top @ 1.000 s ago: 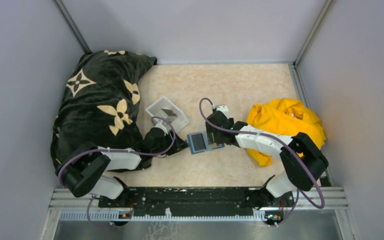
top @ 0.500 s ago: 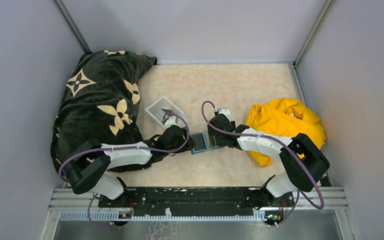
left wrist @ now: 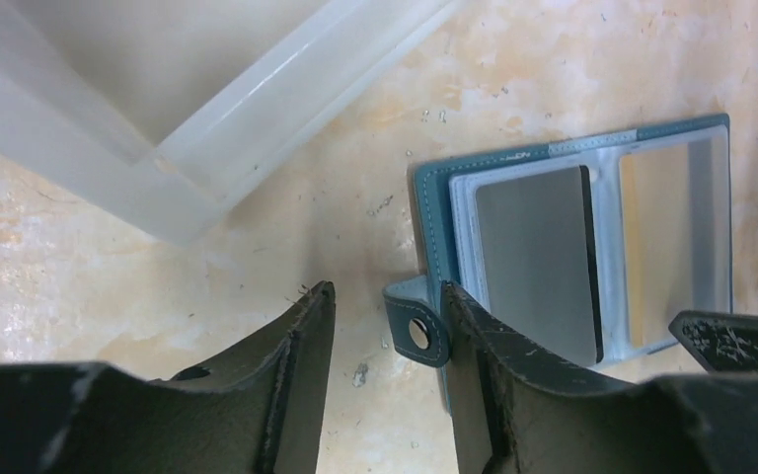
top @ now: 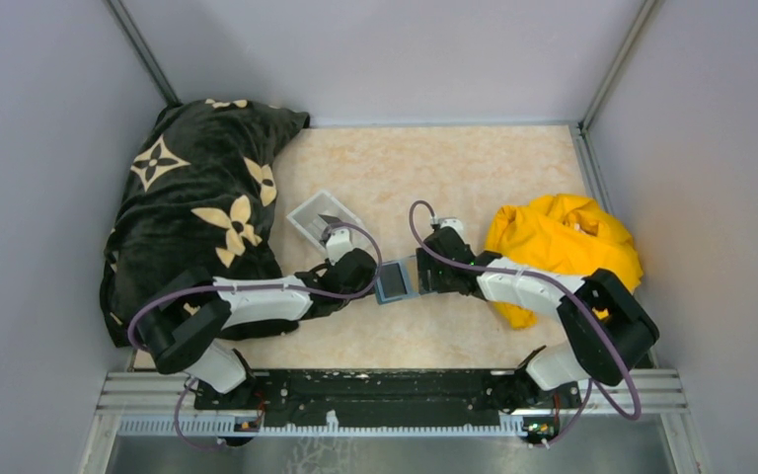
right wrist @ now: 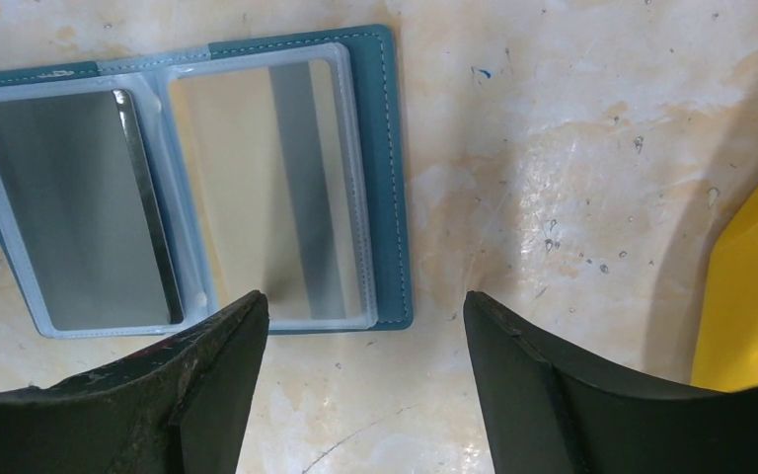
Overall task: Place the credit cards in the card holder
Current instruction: Insert the credit card into the card holder, then close the card holder at the center of the board.
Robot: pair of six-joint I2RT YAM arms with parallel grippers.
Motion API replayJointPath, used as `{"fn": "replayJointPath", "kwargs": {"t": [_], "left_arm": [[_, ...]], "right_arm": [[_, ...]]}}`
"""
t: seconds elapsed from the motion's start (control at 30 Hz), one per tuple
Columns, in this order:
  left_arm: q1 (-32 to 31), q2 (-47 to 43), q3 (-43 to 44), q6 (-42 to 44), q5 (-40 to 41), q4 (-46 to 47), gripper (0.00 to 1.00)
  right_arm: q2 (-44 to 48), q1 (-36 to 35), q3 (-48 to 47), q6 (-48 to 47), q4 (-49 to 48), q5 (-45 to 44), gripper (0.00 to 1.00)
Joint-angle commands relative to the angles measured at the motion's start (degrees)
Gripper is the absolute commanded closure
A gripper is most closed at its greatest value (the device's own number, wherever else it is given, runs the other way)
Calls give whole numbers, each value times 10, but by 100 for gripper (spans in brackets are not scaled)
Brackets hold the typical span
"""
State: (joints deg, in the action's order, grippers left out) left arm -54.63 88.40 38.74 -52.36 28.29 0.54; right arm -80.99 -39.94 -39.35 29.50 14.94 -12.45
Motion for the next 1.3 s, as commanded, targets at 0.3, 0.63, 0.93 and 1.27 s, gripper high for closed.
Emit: {"fn": "replayJointPath", "kwargs": {"t": [0.3,0.63,0.93,1.27], "left_arm": [[-3,44,10,6,0,5,79],[-3,14,28,22,9,-15,96],[-4,11,108,3,-12,-75,99],[-3,-5,119,-58,-60,-76,100]], "right_arm": [[50,15,21,19,-37,30,28],[87,41,60,35,-68,68,27],[206,45,166,153,-165,100,29],[379,19,294,406,-223,82,30]]}}
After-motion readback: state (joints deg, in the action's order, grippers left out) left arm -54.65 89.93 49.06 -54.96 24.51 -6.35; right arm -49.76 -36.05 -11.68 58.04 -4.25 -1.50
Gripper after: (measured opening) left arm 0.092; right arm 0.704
